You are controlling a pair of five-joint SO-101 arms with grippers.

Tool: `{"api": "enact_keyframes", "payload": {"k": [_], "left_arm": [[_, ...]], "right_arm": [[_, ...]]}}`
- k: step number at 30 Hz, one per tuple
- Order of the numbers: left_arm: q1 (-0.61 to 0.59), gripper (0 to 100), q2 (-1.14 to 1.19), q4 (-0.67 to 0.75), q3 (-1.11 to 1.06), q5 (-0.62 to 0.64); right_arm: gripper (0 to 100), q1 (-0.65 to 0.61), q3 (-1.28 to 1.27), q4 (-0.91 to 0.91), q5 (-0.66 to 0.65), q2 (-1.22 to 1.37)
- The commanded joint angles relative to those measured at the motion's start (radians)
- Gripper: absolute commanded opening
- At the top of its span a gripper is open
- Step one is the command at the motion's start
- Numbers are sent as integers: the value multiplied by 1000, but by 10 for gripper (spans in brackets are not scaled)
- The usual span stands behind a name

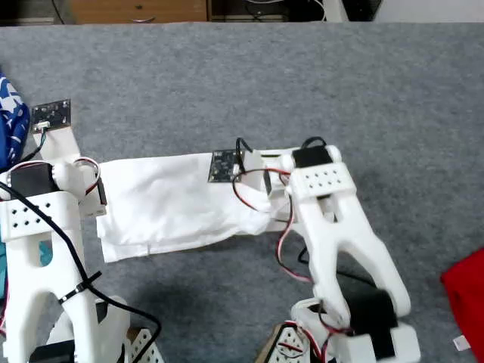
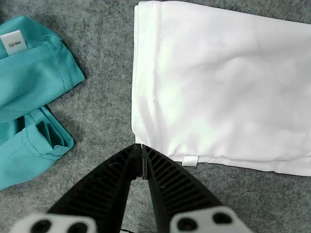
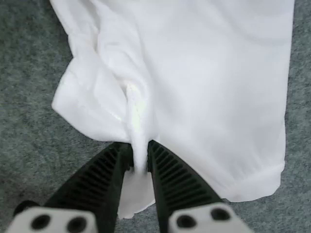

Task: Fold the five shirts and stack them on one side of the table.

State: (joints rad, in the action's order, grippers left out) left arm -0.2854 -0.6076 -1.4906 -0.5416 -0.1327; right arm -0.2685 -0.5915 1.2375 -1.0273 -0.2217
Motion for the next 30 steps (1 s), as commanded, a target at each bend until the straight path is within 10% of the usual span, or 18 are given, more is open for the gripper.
{"api": "enact_keyframes", "payload": {"k": [1,11,20,30], "left_arm": [[-2,20,-7,2,40,-8],[-2,20,-12,0,40,-8],[-2,20,-12,0,40,-2],[-2,20,-12,-26,40,-2]], "right_arm": [[5,22,114,-28,-14,64],[28,36,226,-46,-25,220],[352,41,232,-81,-25,213],[299,41,226,46,-17,-61]]}}
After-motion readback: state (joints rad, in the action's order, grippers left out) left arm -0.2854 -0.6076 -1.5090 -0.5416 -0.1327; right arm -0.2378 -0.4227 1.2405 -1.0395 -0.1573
